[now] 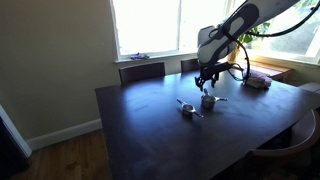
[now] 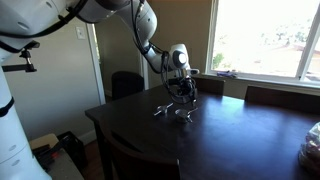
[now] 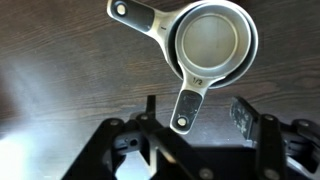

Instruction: Unstack the pots on the table

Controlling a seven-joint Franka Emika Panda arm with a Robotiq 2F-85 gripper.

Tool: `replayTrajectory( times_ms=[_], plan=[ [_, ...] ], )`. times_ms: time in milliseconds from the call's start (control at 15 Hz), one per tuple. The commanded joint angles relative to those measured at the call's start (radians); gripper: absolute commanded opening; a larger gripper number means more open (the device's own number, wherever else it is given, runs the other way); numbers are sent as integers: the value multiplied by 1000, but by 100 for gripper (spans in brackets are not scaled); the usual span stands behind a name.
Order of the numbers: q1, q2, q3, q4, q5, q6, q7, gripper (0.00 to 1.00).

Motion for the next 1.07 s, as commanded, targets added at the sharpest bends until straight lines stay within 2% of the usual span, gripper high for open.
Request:
replayTrajectory(
  times_ms=[0, 200, 467, 800, 1000],
  plan=[
    [-9, 55, -16, 71, 53, -9, 95, 80],
    [-16, 97, -21, 117, 83, -3, 136, 83],
    [-21, 150, -28, 174, 108, 0, 169, 76],
    [-27, 190, -29, 219, 126, 11, 168, 36],
    [-26, 199, -29, 231, 128, 12, 168, 17]
  ],
)
